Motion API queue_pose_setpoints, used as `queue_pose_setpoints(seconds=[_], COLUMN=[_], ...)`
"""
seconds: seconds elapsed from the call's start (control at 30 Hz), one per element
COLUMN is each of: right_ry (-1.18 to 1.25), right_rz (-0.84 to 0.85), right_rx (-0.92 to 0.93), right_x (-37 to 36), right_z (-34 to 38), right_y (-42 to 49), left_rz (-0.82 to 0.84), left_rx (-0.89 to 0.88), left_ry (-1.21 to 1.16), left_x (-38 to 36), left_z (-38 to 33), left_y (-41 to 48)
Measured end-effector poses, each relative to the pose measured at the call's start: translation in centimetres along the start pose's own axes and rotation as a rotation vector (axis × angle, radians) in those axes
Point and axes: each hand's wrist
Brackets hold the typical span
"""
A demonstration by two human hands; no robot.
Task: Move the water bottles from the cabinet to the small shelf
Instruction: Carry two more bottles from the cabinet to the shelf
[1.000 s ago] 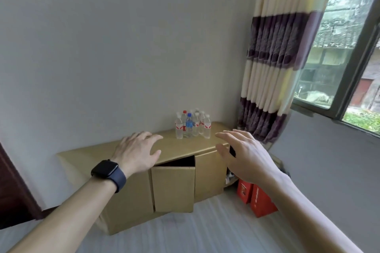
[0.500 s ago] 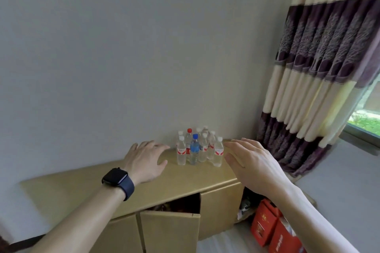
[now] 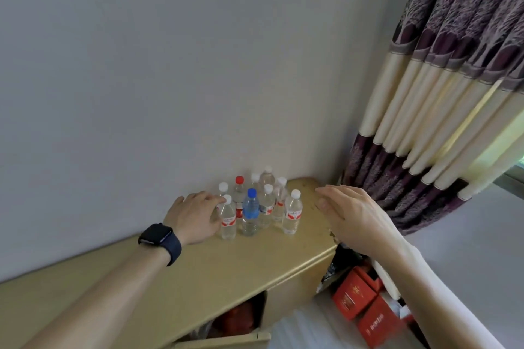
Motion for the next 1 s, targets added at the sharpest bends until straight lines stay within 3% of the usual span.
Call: queue_pose_setpoints(seconds=[0.23, 0.37, 0.57, 0.7, 0.8, 0.9, 1.0], right_ry=[0.047, 0.040, 0.042, -0.124, -0.114, -0.091, -0.190], right_rz=[0.215, 0.415, 0.584, 0.635, 0.611, 0.547, 0.489], right_rx=[-0.065, -0.167, -0.113, -0.088, -0.064, -0.095, -0.089], right_x=[-6.9, -11.0, -15.9, -18.1, -19.7, -20.6, -21.3], right_z=[-6.3, -9.0, -11.9, -12.7, -13.1, -13.4, -14.1], right_y=[9.2, 14.3, 21.7, 24.1, 24.1, 24.2, 23.5], left_rz=[0.188, 0.198, 0.139, 0.218, 0.295, 0.341, 0.367], left_rx=[0.111, 0.234, 0.398, 0.444, 0.441, 0.381, 0.291], left_ry=[-0.008, -0.115, -0.176, -0.050, -0.110, -0.178, -0.094], left_x=[-4.8, -7.0, -9.9, -11.3, -12.3, -12.9, -12.2], left_z=[1.3, 1.2, 0.9, 1.2, 1.1, 1.4, 1.6], left_y=[10.7, 15.0, 20.2, 22.4, 23.3, 23.7, 22.9])
Point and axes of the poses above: each hand's wrist, its own y-axis towards the middle knuckle, its own x-axis out of the back of the hand, z = x × y, and after that the axes turned 10 degrees about z, right-handed
